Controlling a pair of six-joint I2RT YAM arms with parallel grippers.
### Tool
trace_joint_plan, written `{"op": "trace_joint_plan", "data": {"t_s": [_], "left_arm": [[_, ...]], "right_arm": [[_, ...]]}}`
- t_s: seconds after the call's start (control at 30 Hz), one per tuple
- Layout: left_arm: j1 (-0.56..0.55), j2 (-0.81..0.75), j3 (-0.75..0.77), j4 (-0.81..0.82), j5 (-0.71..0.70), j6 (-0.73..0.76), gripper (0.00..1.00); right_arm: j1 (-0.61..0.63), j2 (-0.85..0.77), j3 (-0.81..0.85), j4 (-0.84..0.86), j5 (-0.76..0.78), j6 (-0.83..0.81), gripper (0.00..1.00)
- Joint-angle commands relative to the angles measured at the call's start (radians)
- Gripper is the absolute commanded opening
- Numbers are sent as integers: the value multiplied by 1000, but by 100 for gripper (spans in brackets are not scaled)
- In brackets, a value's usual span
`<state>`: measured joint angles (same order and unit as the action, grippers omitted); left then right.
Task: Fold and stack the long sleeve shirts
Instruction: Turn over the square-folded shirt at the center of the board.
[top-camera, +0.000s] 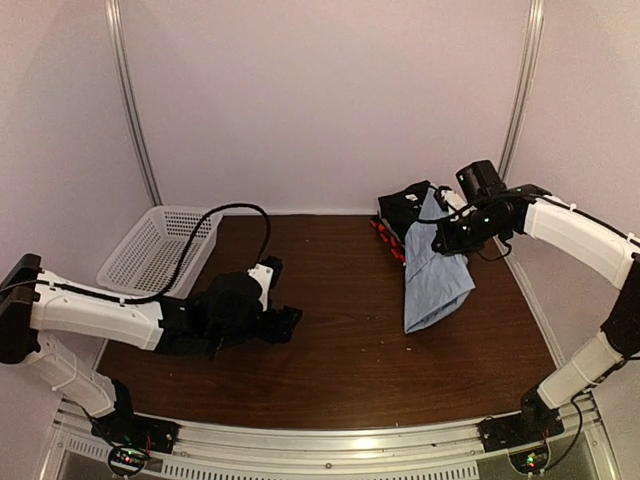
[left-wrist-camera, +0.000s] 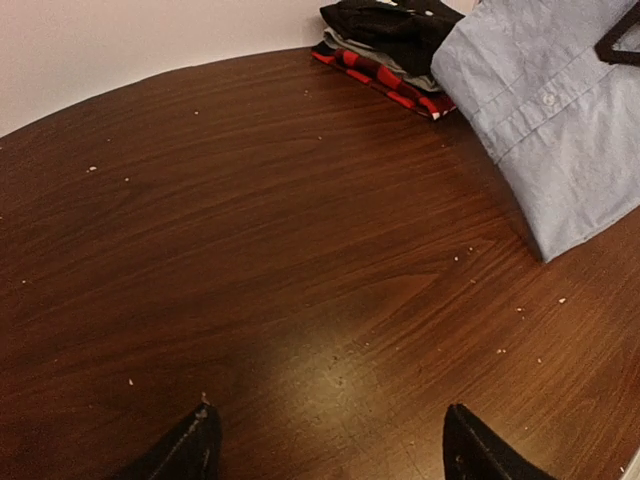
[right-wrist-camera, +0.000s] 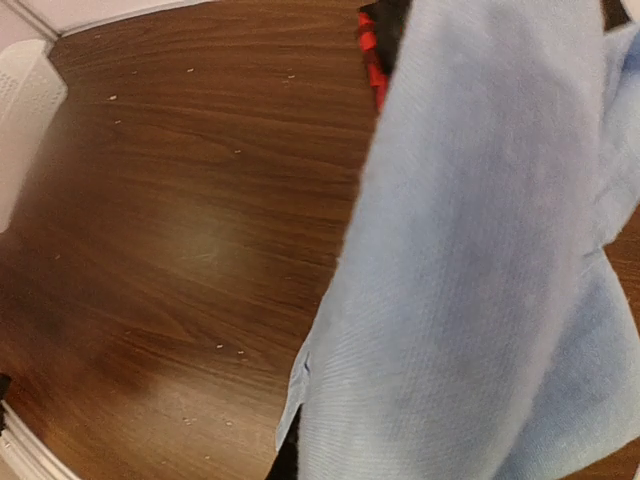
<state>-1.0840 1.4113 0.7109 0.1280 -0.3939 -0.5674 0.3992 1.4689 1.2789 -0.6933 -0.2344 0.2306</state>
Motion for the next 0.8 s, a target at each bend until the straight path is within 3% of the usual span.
{"op": "trace_joint_plan", "data": {"t_s": [0.0, 0.23, 0.37, 0.57, 0.77], "left_arm": [[2, -19, 57, -101, -130, 11, 78], [22, 1, 96, -199, -155, -14, 79], [30, -4, 95, -211, -162, -19, 80], [65, -11, 100, -253, -175, -25, 80], [127, -48, 103, -354, -190, -70, 80]], "right_arm": [[4, -3, 130, -285, 442, -30, 0], [50, 79, 257, -462, 675, 12, 0], [154, 146, 326, -557, 749, 41, 0], [392, 283, 340, -605, 728, 131, 1], [618, 503, 380, -516, 638, 191, 13]]}}
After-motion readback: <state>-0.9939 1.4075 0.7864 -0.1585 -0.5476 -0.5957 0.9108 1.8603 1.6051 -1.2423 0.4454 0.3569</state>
